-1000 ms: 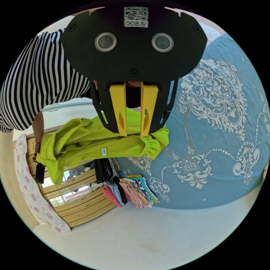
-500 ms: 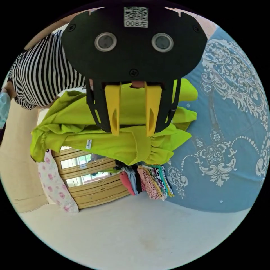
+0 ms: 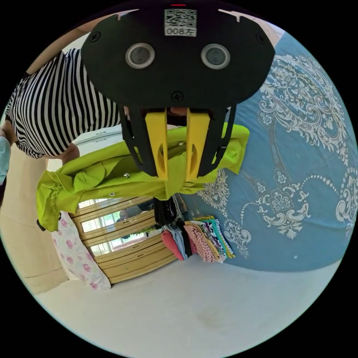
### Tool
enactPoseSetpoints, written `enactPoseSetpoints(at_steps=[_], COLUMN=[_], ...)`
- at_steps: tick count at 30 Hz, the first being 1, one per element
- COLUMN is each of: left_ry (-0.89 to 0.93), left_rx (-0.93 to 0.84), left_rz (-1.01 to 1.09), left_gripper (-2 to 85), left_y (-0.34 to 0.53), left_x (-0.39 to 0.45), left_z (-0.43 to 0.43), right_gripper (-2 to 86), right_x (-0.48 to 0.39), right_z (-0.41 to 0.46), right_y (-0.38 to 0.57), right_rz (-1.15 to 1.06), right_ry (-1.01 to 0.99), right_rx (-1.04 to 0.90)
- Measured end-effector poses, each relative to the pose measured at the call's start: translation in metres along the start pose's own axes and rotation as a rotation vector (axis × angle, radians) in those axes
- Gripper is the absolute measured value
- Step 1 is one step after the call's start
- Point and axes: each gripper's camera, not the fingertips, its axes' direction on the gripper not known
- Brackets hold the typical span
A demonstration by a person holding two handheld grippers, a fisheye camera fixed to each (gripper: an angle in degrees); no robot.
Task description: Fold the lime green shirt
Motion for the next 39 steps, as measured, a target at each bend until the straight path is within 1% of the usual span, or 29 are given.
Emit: enactPoseSetpoints(at_steps=[5, 10, 12, 14, 15, 17, 19, 21, 23, 25, 27, 30, 32, 36, 39], left_ry=[0.035, 0.087, 0.146, 0.257, 0.279, 0.354, 0.391, 0.454, 0.525, 0.546, 0.55, 0.548, 0.573, 0.567, 0.565], left_rx=[-0.068, -0.068, -0.047, 0.015, 0.022, -0.012, -0.069, -0.101, -0.139, -0.17, -0.16, -0.066, 0.08, 0.222, 0.367], left_rz=[-0.041, -0.061, -0.129, -0.238, -0.254, -0.291, -0.291, -0.287, -0.266, -0.234, -0.211, -0.196, -0.21, -0.21, -0.179], left_gripper=[10.6, 11.7, 11.9, 11.9, 11.9, 11.7, 11.5, 10.7, 7.1, 3.7, 2.0, 0.9, 0.6, 0.3, 0.3], left_y=[-0.015, -0.034, -0.042, -0.047, -0.048, -0.053, -0.056, -0.058, -0.062, -0.064, -0.064, -0.061, -0.053, -0.043, -0.033], left_x=[0.012, 0.033, 0.032, 0.025, 0.024, 0.026, 0.034, 0.042, 0.056, 0.069, 0.081, 0.094, 0.1, 0.112, 0.13], left_z=[-0.017, -0.029, -0.035, -0.043, -0.045, -0.045, -0.043, -0.043, -0.046, -0.052, -0.064, -0.1, -0.139, -0.191, -0.236], right_gripper=[-0.2, -0.2, -0.2, -0.2, -0.2, -0.1, -0.1, -0.1, -0.2, -0.2, -0.2, -0.2, -0.2, -0.2, -0.2], right_x=[-0.038, -0.075, -0.092, -0.105, -0.112, -0.122, -0.129, -0.134, -0.136, -0.138, -0.139, -0.14, -0.14, -0.142, -0.141], right_z=[0.032, 0.058, 0.072, 0.082, 0.089, 0.099, 0.11, 0.122, 0.13, 0.137, 0.143, 0.149, 0.15, 0.151, 0.15], right_y=[-0.042, -0.077, -0.092, -0.103, -0.109, -0.119, -0.127, -0.137, -0.144, -0.15, -0.156, -0.162, -0.164, -0.172, -0.179], right_rz=[-0.087, -0.15, -0.182, -0.201, -0.213, -0.226, -0.231, -0.221, -0.21, -0.203, -0.192, -0.172, -0.166, -0.186, -0.2], right_ry=[0.006, -0.009, -0.013, -0.007, -0.004, 0.004, 0.008, 0.004, 0.002, -0.002, -0.006, -0.007, -0.007, -0.014, -0.003], right_rx=[-0.06, -0.072, -0.075, -0.081, -0.09, -0.104, -0.115, -0.123, -0.121, -0.117, -0.107, -0.095, -0.085, -0.069, -0.08])
